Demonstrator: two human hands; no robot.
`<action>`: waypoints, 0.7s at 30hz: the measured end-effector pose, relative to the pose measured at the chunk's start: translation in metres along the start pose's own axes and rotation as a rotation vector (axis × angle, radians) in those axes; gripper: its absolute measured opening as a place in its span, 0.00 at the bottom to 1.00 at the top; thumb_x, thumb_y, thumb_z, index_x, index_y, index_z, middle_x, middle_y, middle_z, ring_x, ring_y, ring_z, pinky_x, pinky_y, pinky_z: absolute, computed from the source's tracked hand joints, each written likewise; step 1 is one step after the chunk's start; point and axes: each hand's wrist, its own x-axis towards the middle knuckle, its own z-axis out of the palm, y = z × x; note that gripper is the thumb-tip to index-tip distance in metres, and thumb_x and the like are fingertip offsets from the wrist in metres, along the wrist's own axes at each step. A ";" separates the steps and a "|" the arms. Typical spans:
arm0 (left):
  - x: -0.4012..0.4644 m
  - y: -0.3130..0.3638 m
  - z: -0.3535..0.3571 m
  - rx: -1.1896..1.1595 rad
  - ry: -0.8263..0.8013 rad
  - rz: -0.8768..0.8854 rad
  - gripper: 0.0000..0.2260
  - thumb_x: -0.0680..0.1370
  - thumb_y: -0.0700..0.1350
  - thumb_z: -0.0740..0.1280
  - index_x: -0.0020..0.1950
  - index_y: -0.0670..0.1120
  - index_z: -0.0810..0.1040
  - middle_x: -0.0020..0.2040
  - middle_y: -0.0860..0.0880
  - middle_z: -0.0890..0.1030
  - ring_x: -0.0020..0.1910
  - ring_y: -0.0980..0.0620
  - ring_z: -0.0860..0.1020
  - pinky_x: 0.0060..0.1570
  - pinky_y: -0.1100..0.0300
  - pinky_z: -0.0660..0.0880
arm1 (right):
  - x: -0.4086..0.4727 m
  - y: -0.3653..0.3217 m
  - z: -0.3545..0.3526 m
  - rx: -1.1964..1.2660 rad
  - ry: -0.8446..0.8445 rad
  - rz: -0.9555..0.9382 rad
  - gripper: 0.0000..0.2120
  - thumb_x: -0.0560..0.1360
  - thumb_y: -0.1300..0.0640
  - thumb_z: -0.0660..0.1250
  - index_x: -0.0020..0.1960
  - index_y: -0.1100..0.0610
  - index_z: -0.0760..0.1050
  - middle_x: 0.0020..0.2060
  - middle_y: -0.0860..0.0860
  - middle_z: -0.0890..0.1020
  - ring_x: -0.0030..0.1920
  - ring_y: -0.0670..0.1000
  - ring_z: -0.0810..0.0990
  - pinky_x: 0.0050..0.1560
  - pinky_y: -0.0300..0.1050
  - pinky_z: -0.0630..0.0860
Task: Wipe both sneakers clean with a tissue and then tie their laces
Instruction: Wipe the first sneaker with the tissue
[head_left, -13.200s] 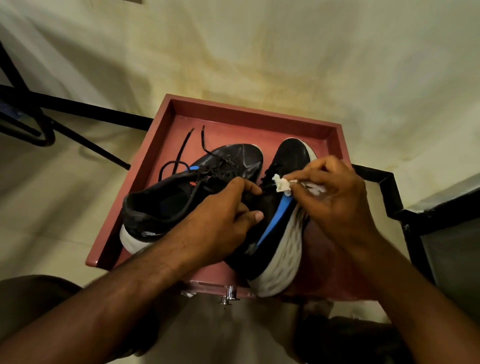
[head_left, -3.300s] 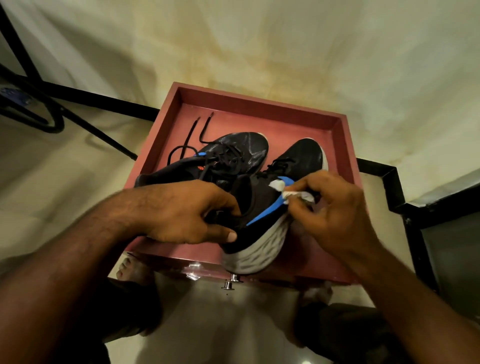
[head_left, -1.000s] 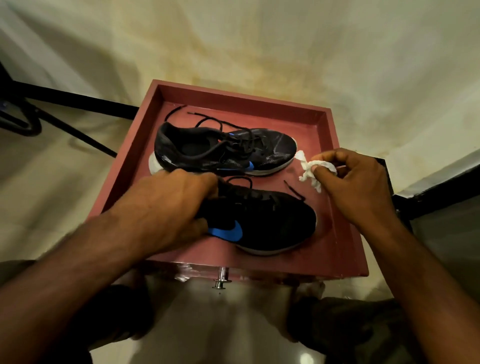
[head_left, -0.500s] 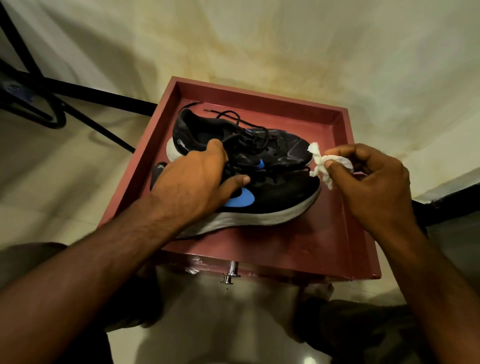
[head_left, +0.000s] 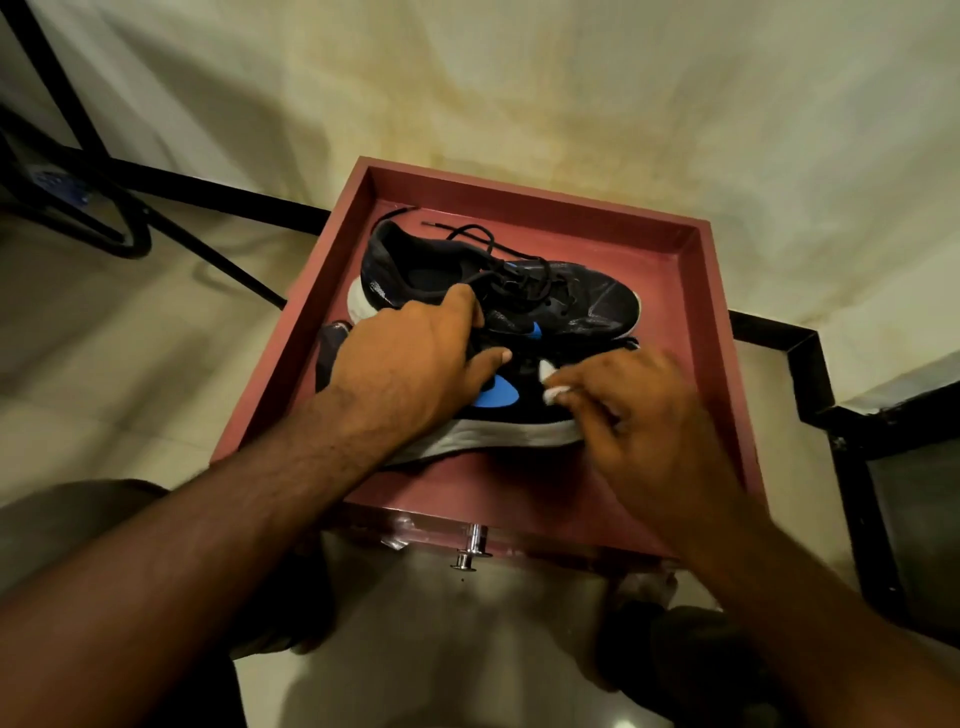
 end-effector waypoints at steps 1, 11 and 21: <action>-0.003 0.002 0.002 0.009 0.003 0.013 0.23 0.79 0.67 0.62 0.64 0.51 0.69 0.47 0.47 0.84 0.46 0.42 0.83 0.38 0.53 0.73 | -0.004 -0.011 0.011 -0.020 -0.069 -0.066 0.08 0.78 0.61 0.69 0.54 0.53 0.84 0.48 0.48 0.84 0.49 0.51 0.78 0.50 0.46 0.74; -0.007 0.003 0.006 0.030 -0.008 0.023 0.23 0.80 0.65 0.62 0.65 0.49 0.68 0.44 0.48 0.82 0.42 0.43 0.82 0.35 0.53 0.70 | 0.003 0.010 -0.017 -0.074 -0.142 0.162 0.07 0.77 0.52 0.74 0.53 0.43 0.86 0.45 0.43 0.87 0.45 0.42 0.77 0.45 0.37 0.72; -0.009 0.004 0.009 0.048 -0.016 0.037 0.23 0.80 0.65 0.62 0.64 0.49 0.69 0.46 0.46 0.82 0.44 0.42 0.83 0.38 0.52 0.75 | 0.019 0.026 -0.039 -0.177 -0.302 0.314 0.08 0.75 0.56 0.76 0.51 0.45 0.87 0.48 0.47 0.88 0.44 0.45 0.81 0.42 0.28 0.68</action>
